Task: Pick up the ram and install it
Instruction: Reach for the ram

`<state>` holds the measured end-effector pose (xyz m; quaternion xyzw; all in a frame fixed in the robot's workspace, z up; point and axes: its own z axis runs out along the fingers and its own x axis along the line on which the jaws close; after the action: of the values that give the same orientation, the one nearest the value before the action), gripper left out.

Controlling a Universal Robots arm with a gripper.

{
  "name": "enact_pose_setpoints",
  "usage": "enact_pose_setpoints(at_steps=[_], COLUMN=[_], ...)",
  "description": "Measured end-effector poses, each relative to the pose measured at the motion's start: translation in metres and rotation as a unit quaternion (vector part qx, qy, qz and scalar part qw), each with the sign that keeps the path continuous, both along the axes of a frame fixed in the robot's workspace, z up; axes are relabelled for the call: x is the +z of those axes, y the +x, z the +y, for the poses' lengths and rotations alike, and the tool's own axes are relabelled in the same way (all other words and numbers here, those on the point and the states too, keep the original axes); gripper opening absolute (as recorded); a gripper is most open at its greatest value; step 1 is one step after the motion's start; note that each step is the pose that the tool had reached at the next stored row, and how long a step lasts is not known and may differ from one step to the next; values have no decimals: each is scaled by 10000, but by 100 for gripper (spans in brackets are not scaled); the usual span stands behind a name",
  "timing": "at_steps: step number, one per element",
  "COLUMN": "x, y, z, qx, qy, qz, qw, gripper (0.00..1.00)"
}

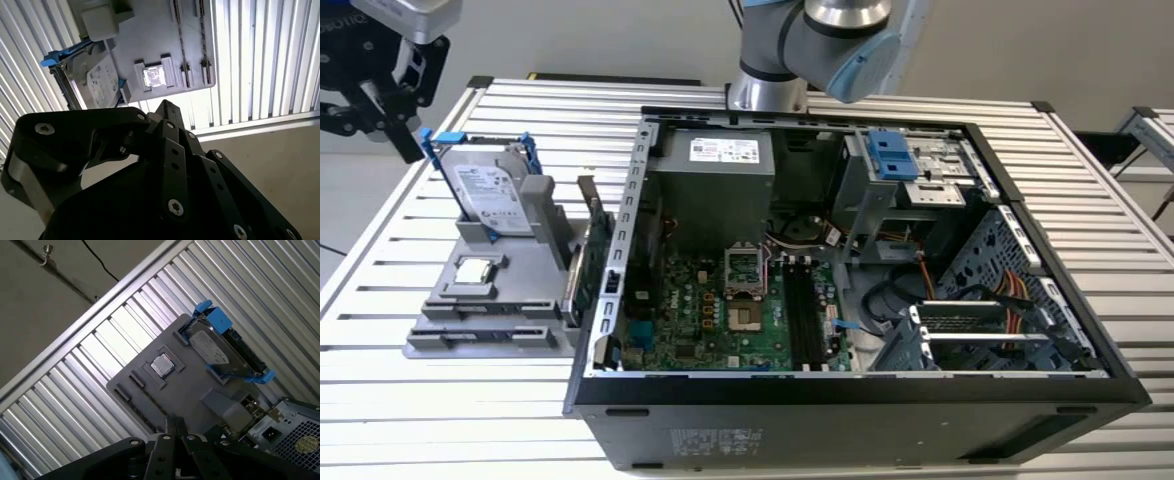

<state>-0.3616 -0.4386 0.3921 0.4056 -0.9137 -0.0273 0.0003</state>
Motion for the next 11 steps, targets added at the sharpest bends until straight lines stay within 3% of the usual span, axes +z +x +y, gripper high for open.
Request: enact_pose_setpoints(at_steps=[5, 11], x=[0, 0], y=[1, 1], z=[-1, 0], qx=[324, 662], qy=[0, -1], qz=[-16, -58], qw=[9995, 9978], gripper=[0, 0])
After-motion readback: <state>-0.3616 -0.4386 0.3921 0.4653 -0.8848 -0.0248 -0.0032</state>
